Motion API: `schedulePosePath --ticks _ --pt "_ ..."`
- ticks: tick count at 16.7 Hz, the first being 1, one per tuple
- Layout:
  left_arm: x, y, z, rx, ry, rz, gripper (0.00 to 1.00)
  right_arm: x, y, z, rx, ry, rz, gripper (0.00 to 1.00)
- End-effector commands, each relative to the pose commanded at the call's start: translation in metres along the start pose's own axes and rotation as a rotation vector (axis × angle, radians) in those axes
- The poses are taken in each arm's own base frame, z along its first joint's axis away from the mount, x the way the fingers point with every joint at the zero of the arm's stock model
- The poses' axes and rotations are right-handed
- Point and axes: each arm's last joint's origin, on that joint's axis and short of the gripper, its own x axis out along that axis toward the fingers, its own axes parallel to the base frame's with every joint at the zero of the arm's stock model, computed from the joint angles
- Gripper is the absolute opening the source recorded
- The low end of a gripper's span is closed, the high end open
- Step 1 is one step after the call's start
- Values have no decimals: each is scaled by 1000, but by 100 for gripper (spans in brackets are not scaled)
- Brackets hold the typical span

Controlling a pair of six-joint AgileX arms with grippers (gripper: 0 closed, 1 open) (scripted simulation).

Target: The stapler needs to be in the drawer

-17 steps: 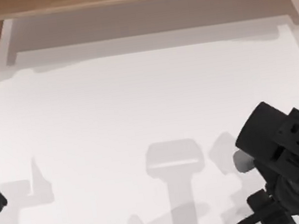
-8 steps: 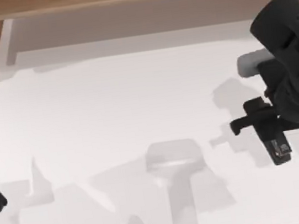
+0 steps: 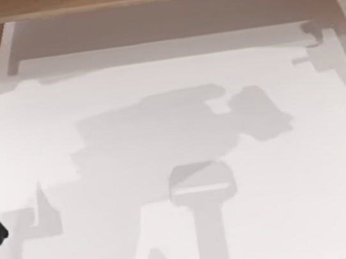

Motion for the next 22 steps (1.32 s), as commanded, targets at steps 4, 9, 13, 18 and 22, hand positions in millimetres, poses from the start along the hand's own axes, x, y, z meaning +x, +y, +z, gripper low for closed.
schedulePosePath --ticks 4,9,13,18,22 --pt "0 0 0 0 0 0 100 10 -97 35 55 3 -58 0" --pt "0 0 0 0 0 0 100 70 -186 37 79 130 -60 0" --pt "0 0 0 0 0 0 100 124 -208 26 72 269 -10 0" --pt "0 0 0 0 0 0 100 135 -211 22 72 309 3 0" --pt "0 0 0 0 0 0 100 138 -207 24 56 303 18 0"
